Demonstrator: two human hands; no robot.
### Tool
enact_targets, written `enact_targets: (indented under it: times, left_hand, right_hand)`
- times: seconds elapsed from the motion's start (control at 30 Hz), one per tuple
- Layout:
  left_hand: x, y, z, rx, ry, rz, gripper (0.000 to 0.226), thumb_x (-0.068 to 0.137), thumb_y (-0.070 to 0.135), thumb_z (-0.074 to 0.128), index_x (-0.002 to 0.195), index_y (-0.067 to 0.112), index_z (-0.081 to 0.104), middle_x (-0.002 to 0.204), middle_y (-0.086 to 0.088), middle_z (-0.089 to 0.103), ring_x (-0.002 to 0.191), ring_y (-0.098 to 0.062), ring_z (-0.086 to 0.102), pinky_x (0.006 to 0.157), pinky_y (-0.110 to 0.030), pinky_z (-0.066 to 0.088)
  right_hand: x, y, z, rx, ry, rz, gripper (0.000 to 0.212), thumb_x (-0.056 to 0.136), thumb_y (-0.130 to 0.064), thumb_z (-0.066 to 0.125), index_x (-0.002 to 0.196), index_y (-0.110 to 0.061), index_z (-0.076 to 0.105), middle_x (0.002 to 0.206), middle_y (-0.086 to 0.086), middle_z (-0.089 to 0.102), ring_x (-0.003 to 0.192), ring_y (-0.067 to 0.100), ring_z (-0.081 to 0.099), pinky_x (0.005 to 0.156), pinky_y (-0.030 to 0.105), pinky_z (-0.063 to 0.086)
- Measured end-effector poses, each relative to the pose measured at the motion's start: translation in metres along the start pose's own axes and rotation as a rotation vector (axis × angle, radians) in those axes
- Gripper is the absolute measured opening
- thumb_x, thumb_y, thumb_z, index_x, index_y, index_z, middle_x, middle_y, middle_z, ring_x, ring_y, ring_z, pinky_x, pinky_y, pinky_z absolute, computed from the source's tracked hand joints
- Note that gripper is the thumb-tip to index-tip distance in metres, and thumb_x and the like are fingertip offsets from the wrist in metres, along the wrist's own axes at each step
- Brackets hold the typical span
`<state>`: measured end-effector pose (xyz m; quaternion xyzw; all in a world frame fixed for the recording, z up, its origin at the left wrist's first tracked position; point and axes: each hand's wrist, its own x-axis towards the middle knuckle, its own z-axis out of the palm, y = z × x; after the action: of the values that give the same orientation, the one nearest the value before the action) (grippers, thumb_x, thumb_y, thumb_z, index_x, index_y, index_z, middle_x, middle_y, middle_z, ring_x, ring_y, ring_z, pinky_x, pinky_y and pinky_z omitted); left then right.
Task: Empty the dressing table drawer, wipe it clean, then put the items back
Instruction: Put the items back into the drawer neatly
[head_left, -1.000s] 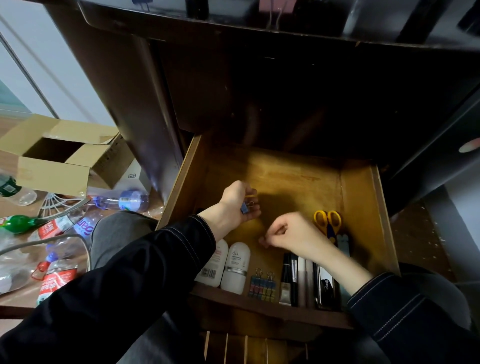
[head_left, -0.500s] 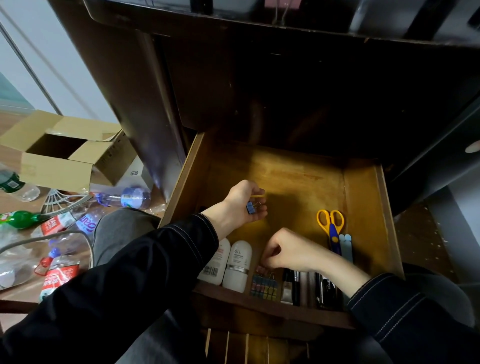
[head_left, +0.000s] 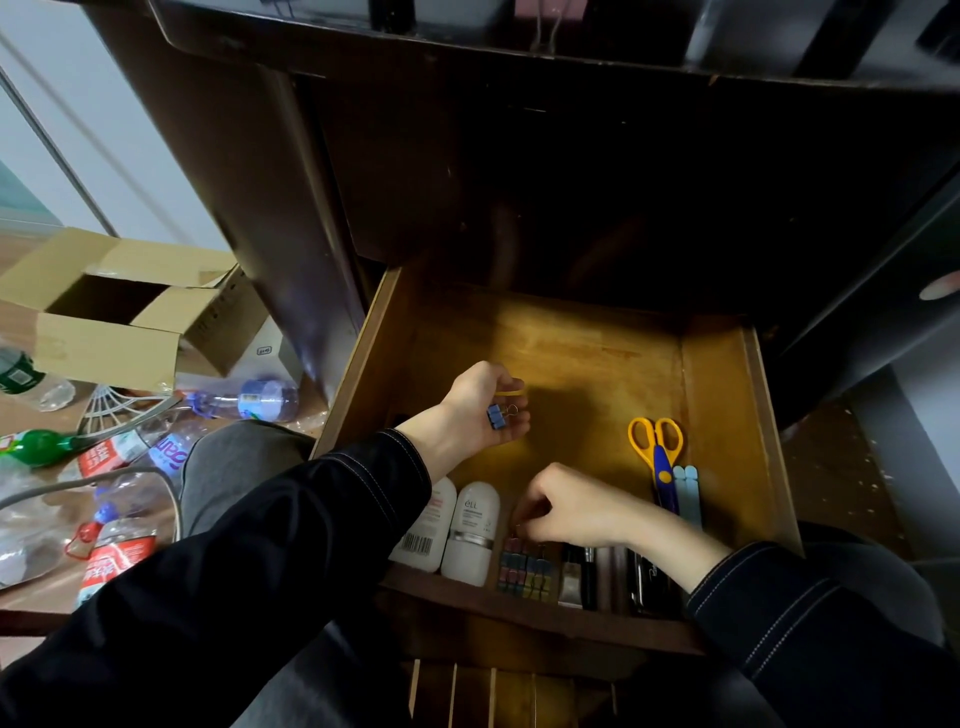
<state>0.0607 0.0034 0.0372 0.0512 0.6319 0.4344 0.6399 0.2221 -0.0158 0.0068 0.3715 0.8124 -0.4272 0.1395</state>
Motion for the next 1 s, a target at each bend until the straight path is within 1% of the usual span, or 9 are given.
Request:
enact_targets:
  times: [0.17, 0.27, 0.4, 0.53, 0.67, 0.77, 0.83, 0.9, 1.0]
  left_hand:
    - [-0.004, 0.001, 0.001, -0.003, 0.006, -0.003, 0.021, 0.095, 0.006, 0.04, 0.092, 0.004, 0.061, 0.094, -0.016, 0.061, 0.08, -0.029, 0.061, 0.068, -0.038, 0.053]
    - [-0.007, 0.001, 0.001, 0.005, -0.003, -0.004, 0.033, 0.094, -0.007, 0.029, 0.097, 0.002, 0.06, 0.097, -0.018, 0.061, 0.083, -0.031, 0.063, 0.077, -0.04, 0.053]
    - [-0.013, -0.002, 0.002, 0.015, -0.086, -0.017, 0.045, 0.09, -0.013, 0.024, 0.115, -0.004, 0.06, 0.127, -0.028, 0.054, 0.111, -0.041, 0.06, 0.097, -0.051, 0.05]
    - [-0.02, -0.007, 0.006, 0.05, -0.263, -0.093, 0.053, 0.09, -0.013, 0.022, 0.134, -0.004, 0.05, 0.139, -0.033, 0.042, 0.126, -0.047, 0.048, 0.102, -0.058, 0.045]
    - [-0.021, -0.009, 0.007, 0.2, -0.32, -0.044, 0.045, 0.092, -0.01, 0.027, 0.129, -0.003, 0.052, 0.131, -0.029, 0.048, 0.102, -0.04, 0.057, 0.099, -0.053, 0.048]
    - [-0.016, -0.007, 0.003, 0.708, -0.158, 0.247, 0.026, 0.093, 0.005, 0.049, 0.113, -0.003, 0.065, 0.101, -0.019, 0.065, 0.08, -0.03, 0.063, 0.071, -0.037, 0.054]
    - [-0.013, -0.005, -0.007, 1.083, -0.116, 0.475, 0.017, 0.089, 0.009, 0.059, 0.099, 0.002, 0.072, 0.086, -0.012, 0.069, 0.074, -0.029, 0.063, 0.061, -0.033, 0.05]
    - [-0.016, -0.005, -0.015, 1.319, -0.219, 0.476, 0.01, 0.087, 0.012, 0.066, 0.09, 0.01, 0.076, 0.09, -0.012, 0.074, 0.08, -0.026, 0.067, 0.068, -0.035, 0.055]
    - [-0.02, -0.014, -0.018, 1.53, -0.393, 0.347, 0.008, 0.087, 0.018, 0.07, 0.092, 0.015, 0.075, 0.091, -0.008, 0.075, 0.082, -0.024, 0.07, 0.072, -0.038, 0.058]
  right_hand:
    - [0.001, -0.001, -0.005, -0.009, 0.058, 0.053, 0.015, 0.086, -0.026, 0.067, 0.095, -0.018, 0.076, 0.094, -0.001, 0.074, 0.089, 0.019, 0.069, 0.082, 0.046, 0.058]
    - [0.0, 0.001, -0.017, 0.08, 0.343, 0.11, 0.013, 0.092, -0.023, 0.063, 0.082, -0.025, 0.07, 0.077, -0.005, 0.073, 0.078, 0.015, 0.071, 0.077, 0.04, 0.058]
    - [-0.004, 0.004, -0.029, 0.283, 0.734, 0.063, 0.01, 0.097, -0.031, 0.063, 0.102, -0.026, 0.071, 0.09, -0.01, 0.073, 0.089, 0.008, 0.069, 0.082, 0.035, 0.058]
    - [-0.003, 0.001, -0.028, 0.287, 0.67, 0.029, 0.008, 0.094, -0.024, 0.068, 0.089, -0.024, 0.074, 0.088, -0.012, 0.072, 0.092, 0.003, 0.066, 0.076, 0.024, 0.051]
    - [-0.004, 0.001, -0.03, 0.384, 0.642, 0.035, 0.016, 0.093, -0.021, 0.068, 0.078, -0.023, 0.073, 0.074, -0.009, 0.074, 0.072, -0.001, 0.066, 0.066, 0.026, 0.052]
    - [-0.006, 0.006, -0.034, 0.276, 0.615, 0.1, 0.017, 0.09, -0.021, 0.067, 0.074, -0.022, 0.072, 0.069, -0.009, 0.073, 0.068, 0.003, 0.065, 0.064, 0.032, 0.051]
    - [-0.008, 0.011, -0.035, 0.183, 0.431, 0.159, 0.011, 0.088, -0.02, 0.069, 0.077, -0.02, 0.072, 0.068, -0.005, 0.073, 0.071, 0.014, 0.069, 0.068, 0.036, 0.054]
    - [-0.009, 0.012, -0.031, 0.149, 0.224, 0.16, 0.008, 0.084, -0.018, 0.071, 0.076, -0.017, 0.074, 0.066, 0.0, 0.073, 0.067, 0.015, 0.065, 0.067, 0.037, 0.052]
    - [-0.01, 0.013, -0.024, 0.12, 0.091, 0.137, 0.008, 0.081, -0.019, 0.073, 0.076, -0.013, 0.075, 0.071, 0.001, 0.074, 0.066, 0.013, 0.063, 0.068, 0.036, 0.052]
